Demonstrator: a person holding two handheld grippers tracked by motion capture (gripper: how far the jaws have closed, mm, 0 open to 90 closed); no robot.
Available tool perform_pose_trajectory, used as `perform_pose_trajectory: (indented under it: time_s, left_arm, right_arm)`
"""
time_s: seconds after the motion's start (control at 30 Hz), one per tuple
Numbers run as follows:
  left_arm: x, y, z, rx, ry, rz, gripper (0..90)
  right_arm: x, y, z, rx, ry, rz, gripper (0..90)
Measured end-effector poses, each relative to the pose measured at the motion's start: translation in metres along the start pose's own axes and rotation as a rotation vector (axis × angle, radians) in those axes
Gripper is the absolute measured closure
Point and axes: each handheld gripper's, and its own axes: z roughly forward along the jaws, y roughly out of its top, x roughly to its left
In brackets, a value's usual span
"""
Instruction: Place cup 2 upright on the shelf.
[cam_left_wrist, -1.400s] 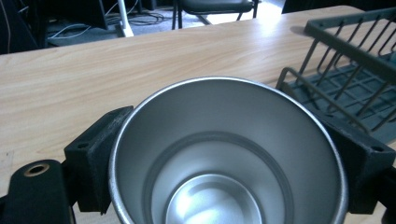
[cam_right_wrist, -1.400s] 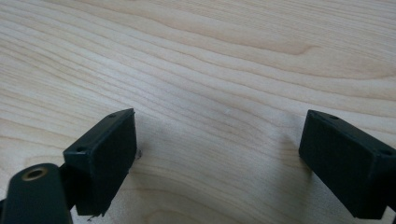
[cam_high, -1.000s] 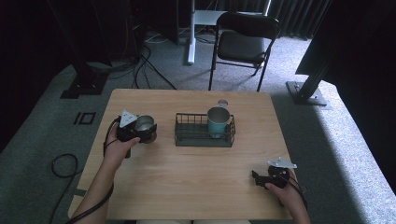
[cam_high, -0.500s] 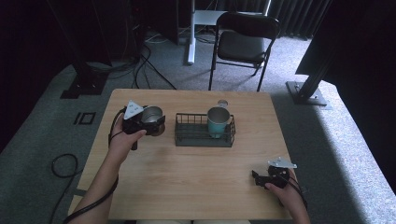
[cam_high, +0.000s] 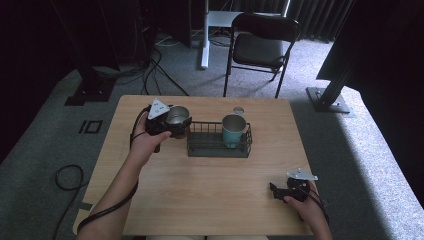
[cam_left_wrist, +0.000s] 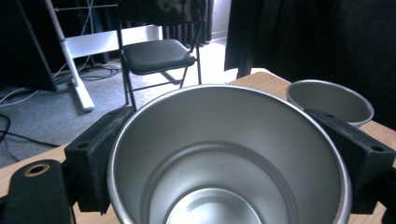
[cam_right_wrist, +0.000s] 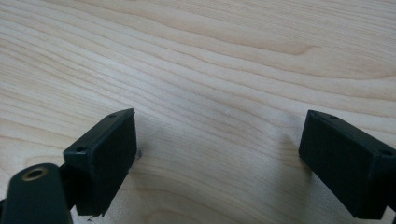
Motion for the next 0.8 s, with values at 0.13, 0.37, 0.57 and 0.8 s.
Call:
perform_pose_trajectory:
  time_s: [0.13,0.37,0.57,0.8]
  left_arm:
    - [-0.007,0.004,0.01,-0.006,-0.013,0.004,13.9]
    - [-0.019,0.006,0.029,0.003,-0.03,0.006,13.9]
    - [-0.026,0.009,0.043,-0.002,-0.047,-0.003,13.9]
    - [-0.031,0.003,0.057,0.007,-0.052,-0.012,13.9]
  right_arm:
    - [0.0,0.0,0.0,0.0,0.0,0.0,11.0]
    - [0.0,0.0,0.0,0.0,0.0,0.0,11.0]
    - [0.0,0.0,0.0,0.0,0.0,0.0,11.0]
    - [0.0,0.0,0.0,0.0,0.0,0.001,11.0]
